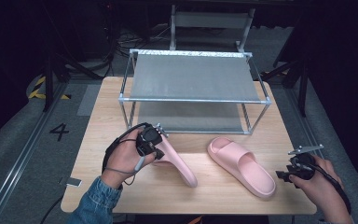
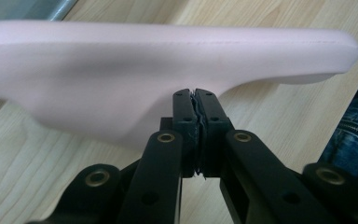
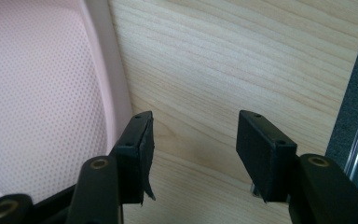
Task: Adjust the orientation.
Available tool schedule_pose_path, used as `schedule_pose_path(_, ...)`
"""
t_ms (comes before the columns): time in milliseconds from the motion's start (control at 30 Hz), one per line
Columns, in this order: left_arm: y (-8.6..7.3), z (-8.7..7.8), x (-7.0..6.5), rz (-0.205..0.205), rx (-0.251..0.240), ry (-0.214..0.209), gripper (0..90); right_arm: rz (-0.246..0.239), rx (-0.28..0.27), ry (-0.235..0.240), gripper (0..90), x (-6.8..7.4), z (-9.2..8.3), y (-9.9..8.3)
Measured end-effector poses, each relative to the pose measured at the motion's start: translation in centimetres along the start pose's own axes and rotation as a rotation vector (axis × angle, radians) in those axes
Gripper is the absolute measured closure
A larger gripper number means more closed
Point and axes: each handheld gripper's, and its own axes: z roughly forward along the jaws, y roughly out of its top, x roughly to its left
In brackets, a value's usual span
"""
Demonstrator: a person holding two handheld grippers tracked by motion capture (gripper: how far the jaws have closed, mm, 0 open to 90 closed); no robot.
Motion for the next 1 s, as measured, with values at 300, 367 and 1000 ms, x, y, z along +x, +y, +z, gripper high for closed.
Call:
schedule_pose_path(300,0.6,0.5,0.4,0.012,-0.027,-0.022,86.7,0.01,0.0,-0.007,47.2,-0.1,-0.1,-0.5)
schedule_pose_path(367,0.8,0.5,0.4,0.016,-0.032,-0.02,86.8,0.013,0.0,-0.008,47.3,-0.2,-0.1,-0.6)
schedule_pose_path(1000,3.0,0.9,0.0,0.057,-0.135,-0.023,74.6,0.027,-0.018,-0.01,47.0,-0.5,-1.0,-0.9)
